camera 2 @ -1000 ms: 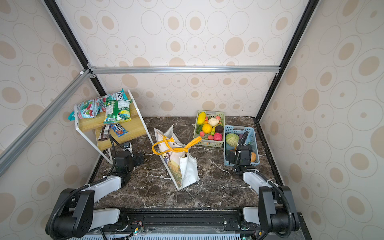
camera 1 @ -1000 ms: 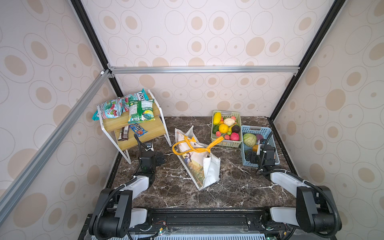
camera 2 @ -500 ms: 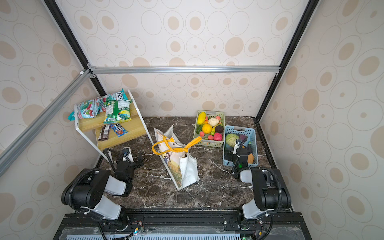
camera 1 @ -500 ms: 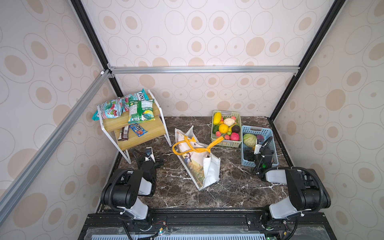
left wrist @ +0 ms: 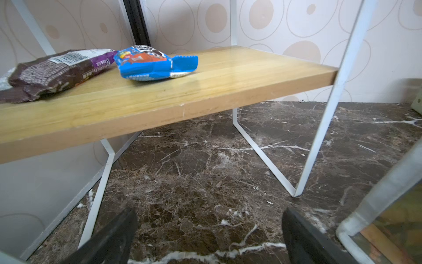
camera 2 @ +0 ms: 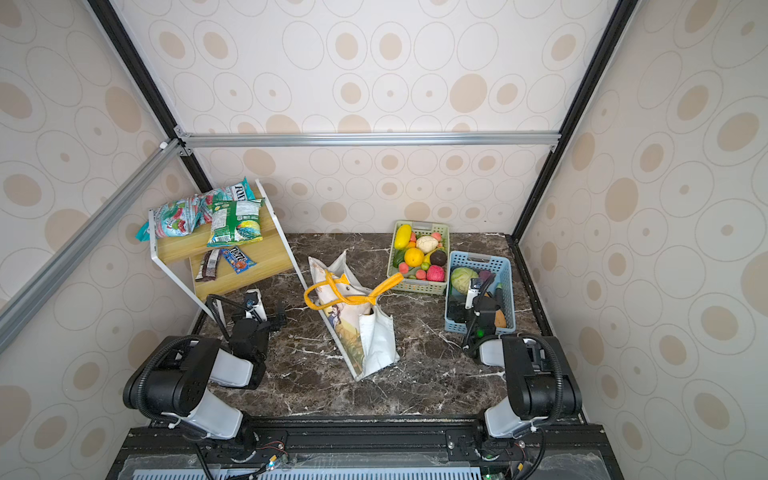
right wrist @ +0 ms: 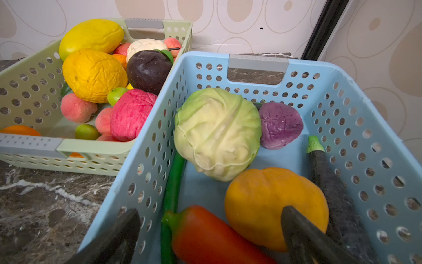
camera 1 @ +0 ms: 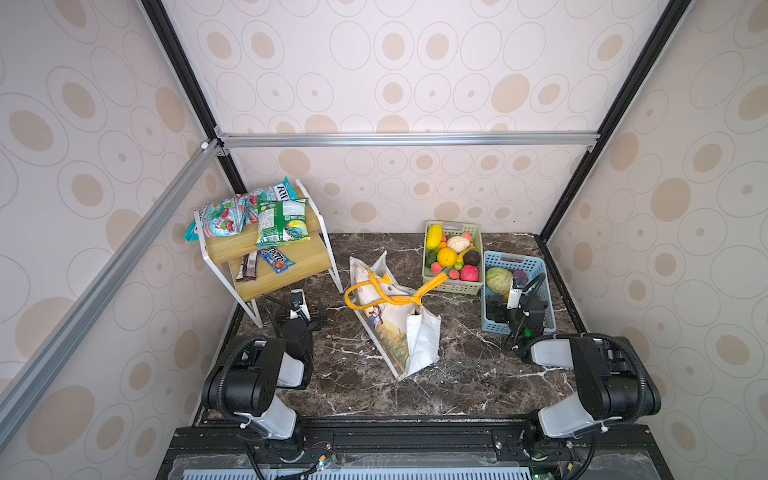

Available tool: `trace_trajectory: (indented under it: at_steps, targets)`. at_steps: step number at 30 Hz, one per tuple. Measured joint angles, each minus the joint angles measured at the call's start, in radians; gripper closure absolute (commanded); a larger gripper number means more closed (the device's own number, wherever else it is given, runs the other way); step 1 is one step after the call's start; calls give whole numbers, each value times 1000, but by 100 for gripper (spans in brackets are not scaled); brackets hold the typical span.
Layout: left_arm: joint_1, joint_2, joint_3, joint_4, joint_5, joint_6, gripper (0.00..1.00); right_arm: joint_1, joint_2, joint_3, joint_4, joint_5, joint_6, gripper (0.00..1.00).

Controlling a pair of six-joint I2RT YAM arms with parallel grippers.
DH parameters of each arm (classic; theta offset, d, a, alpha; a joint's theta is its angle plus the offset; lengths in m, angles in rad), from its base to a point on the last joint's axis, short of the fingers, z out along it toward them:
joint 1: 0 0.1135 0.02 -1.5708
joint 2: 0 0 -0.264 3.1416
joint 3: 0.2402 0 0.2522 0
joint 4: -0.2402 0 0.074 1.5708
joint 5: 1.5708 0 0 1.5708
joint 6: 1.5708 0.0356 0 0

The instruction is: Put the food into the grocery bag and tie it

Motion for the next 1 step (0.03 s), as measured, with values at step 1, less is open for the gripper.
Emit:
trace_trajectory:
  at_steps: [1]
  targets:
    - [0,0,0,0,0,0,1,0,0,0,0,0,0,0]
